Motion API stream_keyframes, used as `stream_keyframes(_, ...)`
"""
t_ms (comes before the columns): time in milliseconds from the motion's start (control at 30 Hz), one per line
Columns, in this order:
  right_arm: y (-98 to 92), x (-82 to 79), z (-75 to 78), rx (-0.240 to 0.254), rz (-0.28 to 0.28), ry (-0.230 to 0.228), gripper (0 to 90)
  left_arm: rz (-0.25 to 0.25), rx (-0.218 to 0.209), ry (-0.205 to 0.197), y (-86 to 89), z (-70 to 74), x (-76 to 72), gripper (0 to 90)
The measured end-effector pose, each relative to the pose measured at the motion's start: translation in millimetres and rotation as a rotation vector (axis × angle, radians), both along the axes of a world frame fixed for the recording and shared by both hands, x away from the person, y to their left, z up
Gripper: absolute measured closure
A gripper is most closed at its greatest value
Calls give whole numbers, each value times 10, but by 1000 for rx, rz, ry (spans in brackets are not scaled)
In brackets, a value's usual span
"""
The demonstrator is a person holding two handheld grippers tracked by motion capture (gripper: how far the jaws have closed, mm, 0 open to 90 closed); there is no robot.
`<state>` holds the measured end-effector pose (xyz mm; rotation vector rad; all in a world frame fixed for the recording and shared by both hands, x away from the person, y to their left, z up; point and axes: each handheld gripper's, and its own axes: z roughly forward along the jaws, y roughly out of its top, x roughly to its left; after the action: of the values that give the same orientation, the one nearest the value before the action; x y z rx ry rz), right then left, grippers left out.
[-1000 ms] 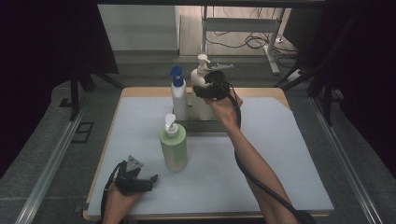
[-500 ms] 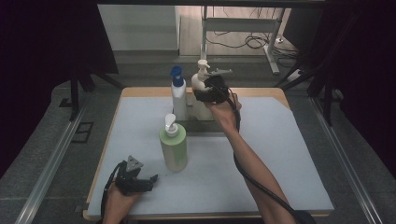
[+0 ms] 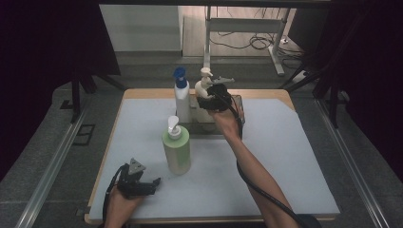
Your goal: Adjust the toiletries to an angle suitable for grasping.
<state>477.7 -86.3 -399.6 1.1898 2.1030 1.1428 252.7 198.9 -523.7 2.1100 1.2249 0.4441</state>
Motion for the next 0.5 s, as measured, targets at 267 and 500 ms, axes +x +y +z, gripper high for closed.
stream_keyframes(267, 19, -15, -119, -6, 2, 16, 365, 0, 1, 0, 0, 0, 0, 122)
stream_keyframes(500, -4, -48, -144, -13, 17, 15, 353, 0, 1, 0, -1, 0, 0, 121)
